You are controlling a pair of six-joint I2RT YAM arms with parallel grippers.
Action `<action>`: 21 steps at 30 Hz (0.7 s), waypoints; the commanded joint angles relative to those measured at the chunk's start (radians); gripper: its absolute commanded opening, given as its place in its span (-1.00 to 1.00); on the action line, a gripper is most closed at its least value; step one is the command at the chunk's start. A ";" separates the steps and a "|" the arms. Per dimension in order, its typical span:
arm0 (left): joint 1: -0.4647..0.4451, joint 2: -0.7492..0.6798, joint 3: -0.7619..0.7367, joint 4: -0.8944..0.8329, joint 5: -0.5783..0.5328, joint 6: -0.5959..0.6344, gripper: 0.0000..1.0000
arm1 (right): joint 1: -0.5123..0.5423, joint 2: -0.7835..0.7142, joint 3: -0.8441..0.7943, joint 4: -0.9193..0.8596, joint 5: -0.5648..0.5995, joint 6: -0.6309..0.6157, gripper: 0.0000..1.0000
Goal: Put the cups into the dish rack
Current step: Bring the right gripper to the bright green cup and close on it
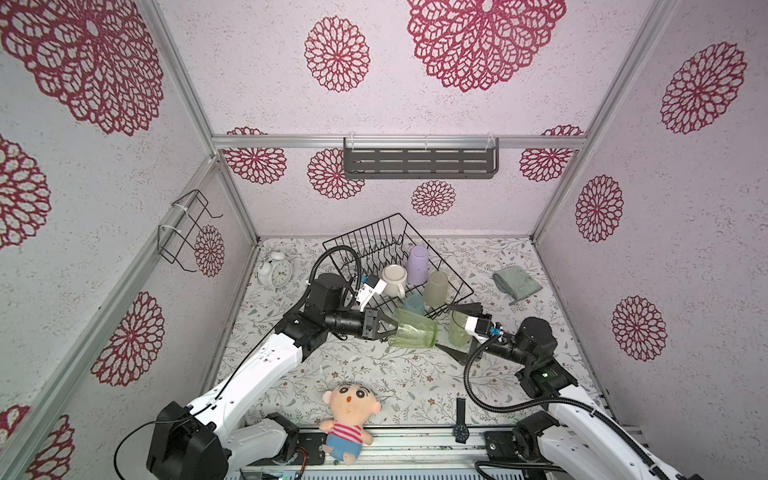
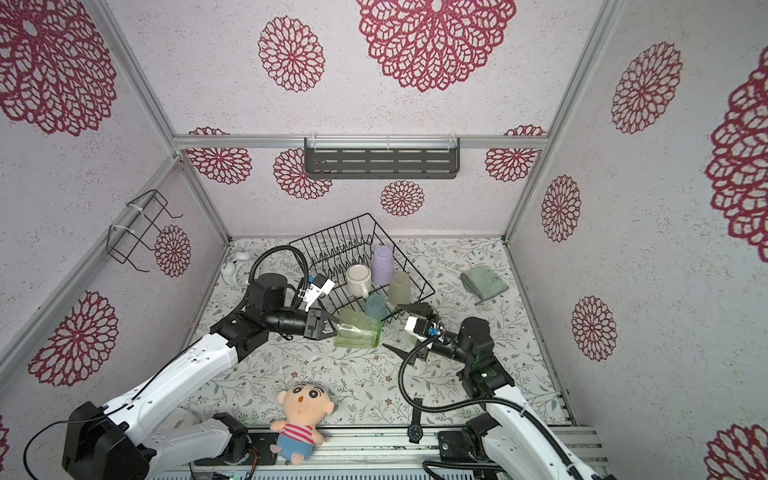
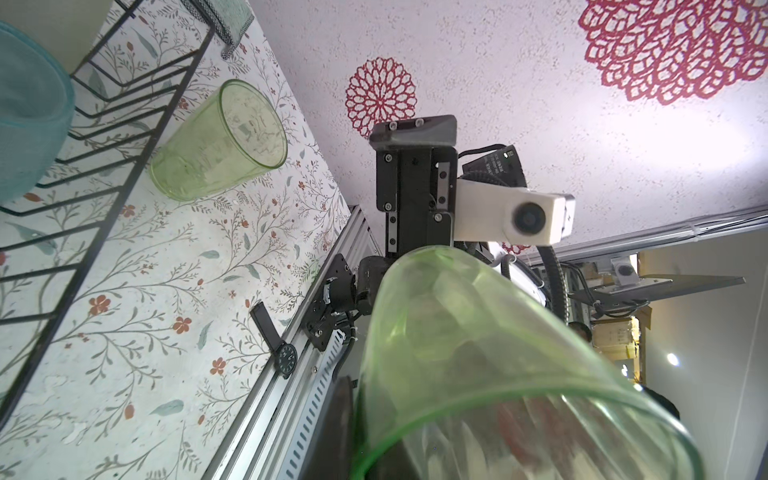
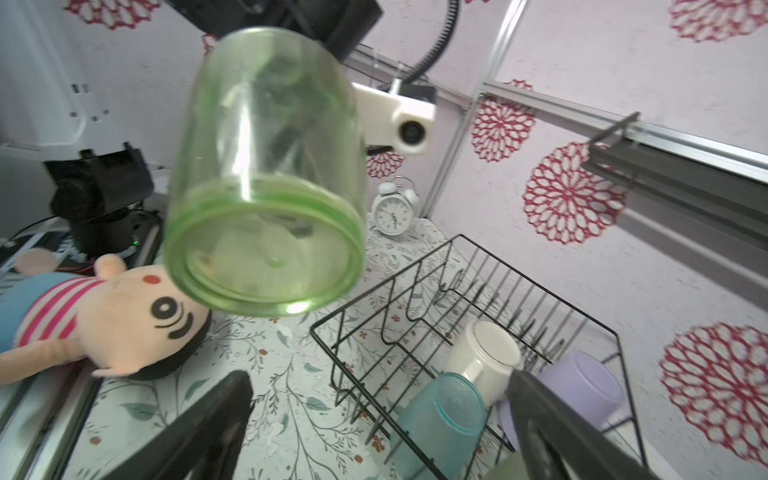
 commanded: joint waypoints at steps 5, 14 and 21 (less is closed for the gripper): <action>0.006 0.019 -0.022 0.119 0.052 -0.058 -1.00 | 0.099 0.094 0.065 0.159 -0.092 -0.016 0.98; 0.004 0.047 -0.073 0.317 0.078 -0.186 -1.00 | 0.144 0.213 0.155 0.253 -0.169 0.167 0.74; 0.006 0.074 -0.132 0.596 0.113 -0.350 -1.00 | 0.149 0.268 0.143 0.423 -0.126 0.314 0.47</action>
